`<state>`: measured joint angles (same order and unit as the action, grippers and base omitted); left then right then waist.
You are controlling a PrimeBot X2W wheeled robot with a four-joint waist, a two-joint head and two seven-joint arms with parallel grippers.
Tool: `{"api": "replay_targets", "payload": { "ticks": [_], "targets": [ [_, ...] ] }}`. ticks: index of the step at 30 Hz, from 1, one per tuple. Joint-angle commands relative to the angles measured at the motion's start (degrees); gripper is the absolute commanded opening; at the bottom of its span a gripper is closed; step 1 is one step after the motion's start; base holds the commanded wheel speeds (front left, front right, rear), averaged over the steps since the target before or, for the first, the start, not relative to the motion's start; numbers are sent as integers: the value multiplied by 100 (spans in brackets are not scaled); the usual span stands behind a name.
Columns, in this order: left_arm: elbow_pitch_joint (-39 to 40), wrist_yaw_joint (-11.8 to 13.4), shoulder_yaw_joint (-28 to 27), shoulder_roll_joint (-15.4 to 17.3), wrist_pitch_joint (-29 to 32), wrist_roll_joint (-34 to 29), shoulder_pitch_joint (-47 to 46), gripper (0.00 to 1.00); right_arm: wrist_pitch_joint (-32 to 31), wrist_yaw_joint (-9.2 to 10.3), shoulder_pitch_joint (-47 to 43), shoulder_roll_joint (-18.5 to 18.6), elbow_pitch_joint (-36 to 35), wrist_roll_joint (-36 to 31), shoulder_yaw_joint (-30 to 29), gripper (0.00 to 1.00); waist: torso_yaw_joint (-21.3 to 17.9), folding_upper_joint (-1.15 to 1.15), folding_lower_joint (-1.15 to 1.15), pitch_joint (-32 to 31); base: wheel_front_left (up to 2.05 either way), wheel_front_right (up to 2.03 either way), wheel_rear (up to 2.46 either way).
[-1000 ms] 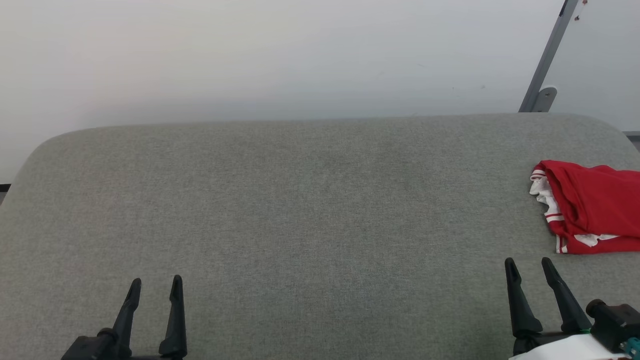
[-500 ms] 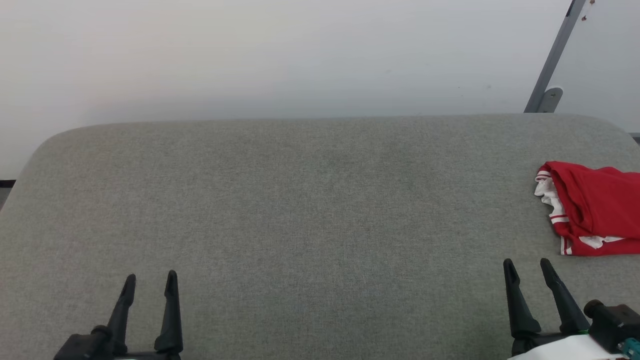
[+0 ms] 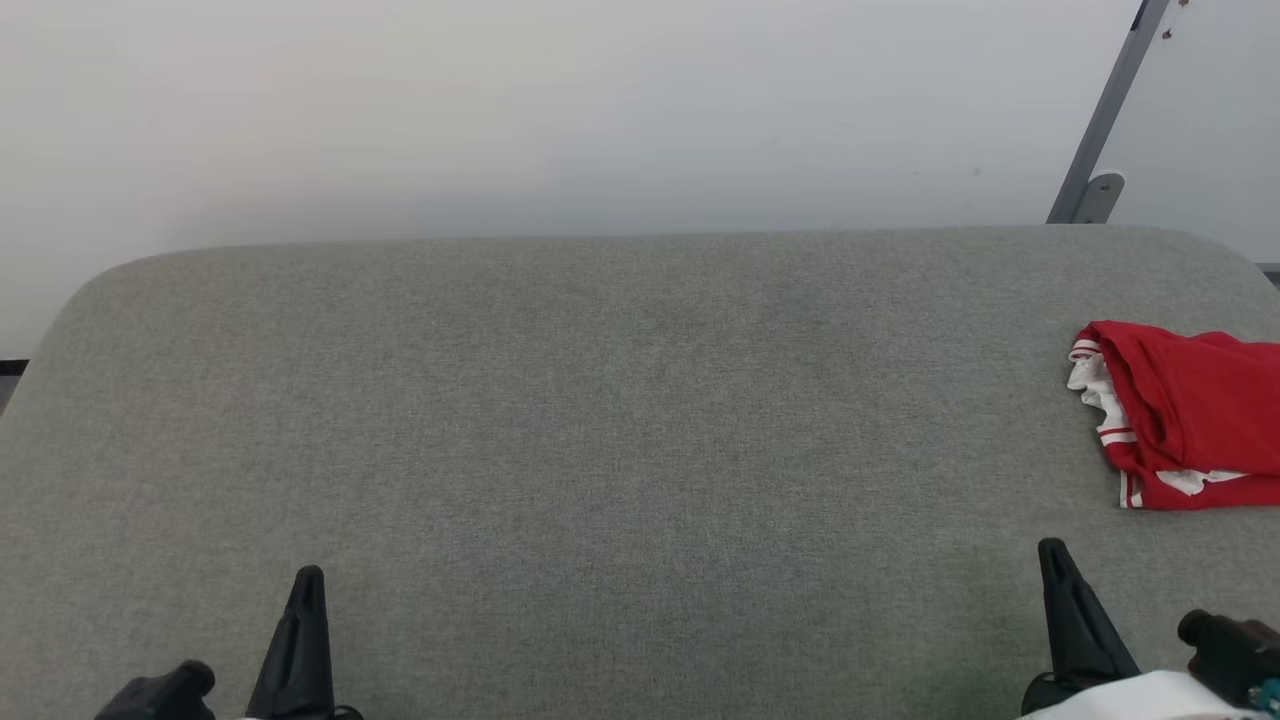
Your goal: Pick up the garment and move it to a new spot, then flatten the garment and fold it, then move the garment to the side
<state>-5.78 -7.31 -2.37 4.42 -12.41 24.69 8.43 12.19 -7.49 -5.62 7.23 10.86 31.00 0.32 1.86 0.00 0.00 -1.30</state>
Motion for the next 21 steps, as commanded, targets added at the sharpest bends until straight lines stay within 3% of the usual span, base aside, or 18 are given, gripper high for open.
{"api": "replay_targets", "payload": {
  "ticks": [1, 21],
  "targets": [
    [39, 1, -30, 44, 67, 286, -184, 0, -67, 0, 178, -4, -75, 261, -38, 0, -3, 0, 0, 2, 0, 0, 0],
    [-190, -7, -73, 42, 487, 1990, -533, 0, -512, 0, 453, -97, 21, 1780, -186, 0, -34, 0, 0, 26, 0, 0, 0]
  ]
}}
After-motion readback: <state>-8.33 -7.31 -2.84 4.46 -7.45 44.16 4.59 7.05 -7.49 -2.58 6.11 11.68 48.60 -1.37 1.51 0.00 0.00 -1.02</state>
